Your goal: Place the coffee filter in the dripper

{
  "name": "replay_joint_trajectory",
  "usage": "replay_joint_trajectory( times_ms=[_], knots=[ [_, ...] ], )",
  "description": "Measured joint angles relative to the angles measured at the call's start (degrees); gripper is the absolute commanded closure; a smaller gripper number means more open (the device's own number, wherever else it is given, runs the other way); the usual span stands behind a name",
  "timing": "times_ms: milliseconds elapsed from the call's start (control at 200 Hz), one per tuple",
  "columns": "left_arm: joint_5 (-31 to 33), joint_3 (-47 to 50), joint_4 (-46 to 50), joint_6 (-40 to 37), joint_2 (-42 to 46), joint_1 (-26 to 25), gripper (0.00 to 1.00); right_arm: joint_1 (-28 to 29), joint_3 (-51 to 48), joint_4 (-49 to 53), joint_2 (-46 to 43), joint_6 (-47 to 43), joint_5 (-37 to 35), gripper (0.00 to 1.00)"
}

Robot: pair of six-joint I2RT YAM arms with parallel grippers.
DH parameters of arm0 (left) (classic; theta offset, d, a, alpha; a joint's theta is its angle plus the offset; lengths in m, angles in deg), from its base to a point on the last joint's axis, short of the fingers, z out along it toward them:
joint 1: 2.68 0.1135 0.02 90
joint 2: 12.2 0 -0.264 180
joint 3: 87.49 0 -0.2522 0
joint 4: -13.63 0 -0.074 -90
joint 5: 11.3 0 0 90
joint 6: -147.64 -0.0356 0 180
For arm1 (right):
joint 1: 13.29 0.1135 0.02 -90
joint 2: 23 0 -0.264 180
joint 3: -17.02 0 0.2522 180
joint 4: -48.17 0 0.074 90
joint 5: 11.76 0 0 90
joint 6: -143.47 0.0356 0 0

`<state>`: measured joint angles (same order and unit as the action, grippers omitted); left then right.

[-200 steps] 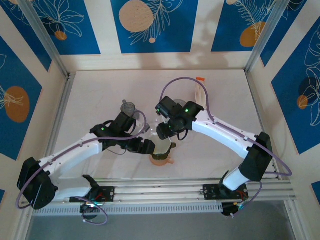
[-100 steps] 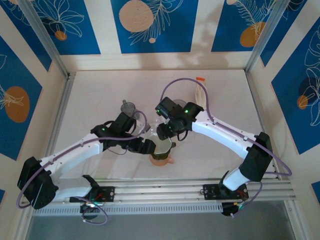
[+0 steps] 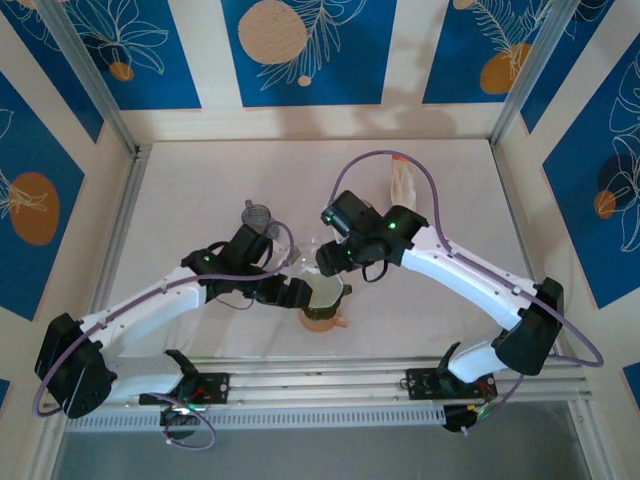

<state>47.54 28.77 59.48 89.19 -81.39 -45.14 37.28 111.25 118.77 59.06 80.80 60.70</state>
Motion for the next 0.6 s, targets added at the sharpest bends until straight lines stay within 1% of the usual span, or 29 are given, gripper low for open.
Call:
replay_joint_trajectory(
  times_ms=[370, 600],
  knots=[
    [0.8, -0.5, 0.1, 0.0, 0.2, 0.0, 0.20, 0.0, 0.0, 0.0, -2.5, 1.2, -1.1, 0.38],
    [1.2, -0.9, 0.2, 0.5, 0.7, 0.0, 0.20, 0.0, -0.3, 0.2, -4.1, 2.0, -1.9, 0.38]
  ],
)
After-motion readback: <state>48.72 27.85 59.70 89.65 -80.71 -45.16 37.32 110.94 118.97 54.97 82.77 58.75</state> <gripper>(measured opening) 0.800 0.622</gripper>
